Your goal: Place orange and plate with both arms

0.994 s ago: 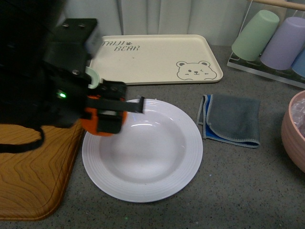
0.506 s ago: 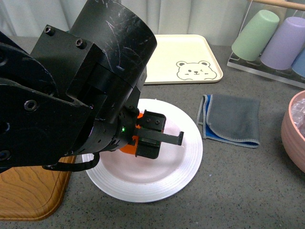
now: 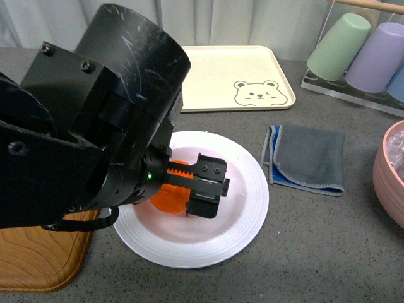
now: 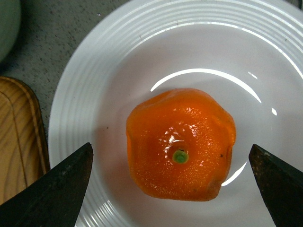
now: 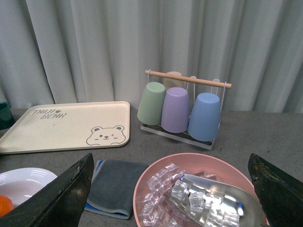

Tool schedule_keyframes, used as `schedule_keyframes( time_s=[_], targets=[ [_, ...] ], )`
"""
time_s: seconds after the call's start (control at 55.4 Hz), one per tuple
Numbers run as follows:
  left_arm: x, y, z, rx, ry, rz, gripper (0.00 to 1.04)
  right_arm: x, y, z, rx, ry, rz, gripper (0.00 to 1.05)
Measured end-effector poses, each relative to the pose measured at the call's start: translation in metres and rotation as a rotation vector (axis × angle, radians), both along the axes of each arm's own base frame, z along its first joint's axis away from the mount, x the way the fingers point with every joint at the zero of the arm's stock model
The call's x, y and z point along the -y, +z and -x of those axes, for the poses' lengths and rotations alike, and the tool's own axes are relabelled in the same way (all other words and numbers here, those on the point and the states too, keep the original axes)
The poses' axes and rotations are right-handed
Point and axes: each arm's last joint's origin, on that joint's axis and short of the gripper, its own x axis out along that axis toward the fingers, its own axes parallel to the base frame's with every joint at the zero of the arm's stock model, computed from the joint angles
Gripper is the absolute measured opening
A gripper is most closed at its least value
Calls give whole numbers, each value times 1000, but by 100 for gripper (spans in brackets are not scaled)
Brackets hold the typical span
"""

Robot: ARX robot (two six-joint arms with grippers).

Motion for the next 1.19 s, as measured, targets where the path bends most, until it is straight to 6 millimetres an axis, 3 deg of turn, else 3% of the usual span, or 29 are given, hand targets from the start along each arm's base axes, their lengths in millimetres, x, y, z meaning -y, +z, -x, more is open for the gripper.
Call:
schedule_keyframes(
  time_s=[0.145,0.217,0.307,0.361,0.434,0.506,0.723,1.192],
  targets=[
    [-7,16,4,58,24,21,98,0,0,0,0,0,0,95],
    [-13,22,6,172,59,-12,95,0,0,0,0,0,0,95],
    [-29,20,15,453,148,-23,81,0,0,0,0,2,0,95],
    [-49,21,29,605,177,42,70,0,0,0,0,-1,0,95],
    [-77,48,46,804,217,134,52,0,0,0,0,-1,0,95],
    [-92,58,57,843,223,145,39,0,0,0,0,0,0,95],
    [-122,58,86,814,216,124,4,0,0,0,0,0,0,95],
    [-154,76,128,825,216,124,4,0,0,0,0,0,0,95]
  ],
)
